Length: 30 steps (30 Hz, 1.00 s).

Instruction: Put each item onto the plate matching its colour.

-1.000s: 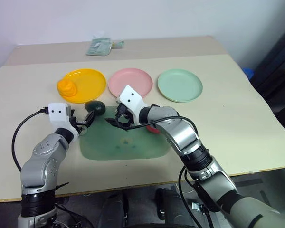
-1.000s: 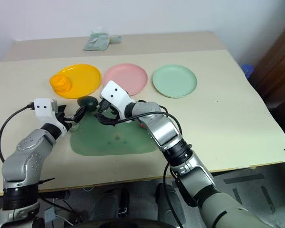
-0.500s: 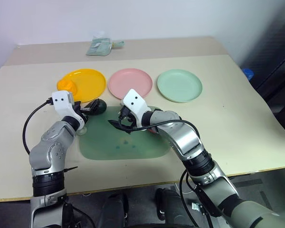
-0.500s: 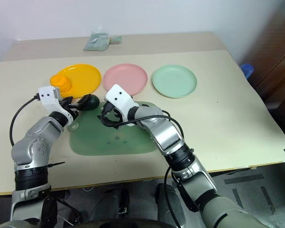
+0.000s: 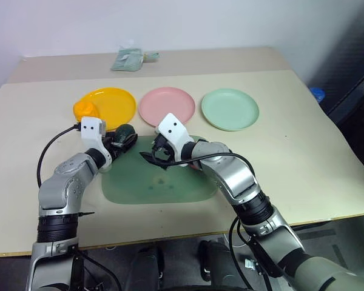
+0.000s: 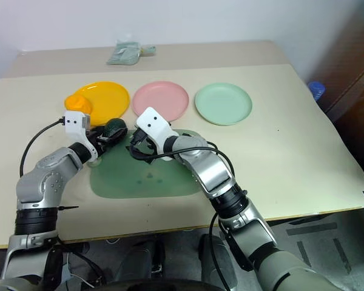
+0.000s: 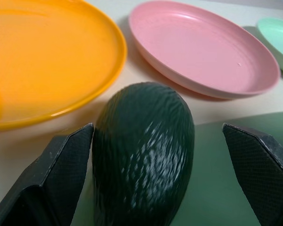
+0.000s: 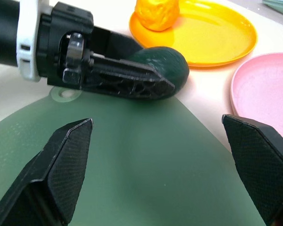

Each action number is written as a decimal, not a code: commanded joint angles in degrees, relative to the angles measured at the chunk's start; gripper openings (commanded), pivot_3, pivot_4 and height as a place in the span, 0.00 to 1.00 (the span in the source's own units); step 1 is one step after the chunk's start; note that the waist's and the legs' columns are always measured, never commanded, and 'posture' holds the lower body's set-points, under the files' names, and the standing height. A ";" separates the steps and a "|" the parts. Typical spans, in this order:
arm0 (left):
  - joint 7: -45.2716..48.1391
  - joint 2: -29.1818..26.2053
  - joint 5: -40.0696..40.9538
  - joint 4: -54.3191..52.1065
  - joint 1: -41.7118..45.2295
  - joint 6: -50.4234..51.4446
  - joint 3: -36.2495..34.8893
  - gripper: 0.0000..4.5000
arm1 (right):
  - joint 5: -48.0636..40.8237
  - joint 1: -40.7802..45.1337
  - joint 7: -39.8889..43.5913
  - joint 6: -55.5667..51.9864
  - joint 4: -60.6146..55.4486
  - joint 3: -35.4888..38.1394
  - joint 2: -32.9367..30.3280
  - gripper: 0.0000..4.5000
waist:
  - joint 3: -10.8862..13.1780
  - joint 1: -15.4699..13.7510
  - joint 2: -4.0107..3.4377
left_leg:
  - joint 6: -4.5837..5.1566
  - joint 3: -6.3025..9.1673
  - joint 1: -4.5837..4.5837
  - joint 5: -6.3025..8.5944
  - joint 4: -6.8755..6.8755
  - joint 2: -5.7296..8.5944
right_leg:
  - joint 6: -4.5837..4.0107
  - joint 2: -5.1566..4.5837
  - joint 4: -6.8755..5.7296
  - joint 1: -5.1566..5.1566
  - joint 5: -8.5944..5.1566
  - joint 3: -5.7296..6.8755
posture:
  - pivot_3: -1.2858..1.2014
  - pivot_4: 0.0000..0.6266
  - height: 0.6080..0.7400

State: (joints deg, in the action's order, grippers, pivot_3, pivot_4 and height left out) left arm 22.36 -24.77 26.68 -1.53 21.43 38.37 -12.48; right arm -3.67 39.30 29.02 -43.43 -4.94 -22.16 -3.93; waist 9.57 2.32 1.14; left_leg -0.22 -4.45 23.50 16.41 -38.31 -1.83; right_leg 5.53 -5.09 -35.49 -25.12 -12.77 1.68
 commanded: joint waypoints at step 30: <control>-1.78 2.00 -4.59 5.27 5.42 -2.07 1.11 0.81 | -1.58 -0.01 -1.80 -0.57 -3.21 1.24 0.58 1.00 | 0.00 -0.02 0.00 | -0.01 -0.01 0.00 -0.01 0.00 0.01 | 0.00 0.01 -0.02 0.00 0.00 0.00 | 0.52 0.24 1.00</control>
State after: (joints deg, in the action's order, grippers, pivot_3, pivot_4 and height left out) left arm 20.35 -22.73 22.15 4.44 25.55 37.11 -11.39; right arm -4.80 38.68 27.36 -44.64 -6.11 -21.81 -3.63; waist 9.57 2.30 1.14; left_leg -0.23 -4.46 23.50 16.41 -38.31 -1.82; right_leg 5.54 -5.08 -35.51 -25.12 -12.76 1.69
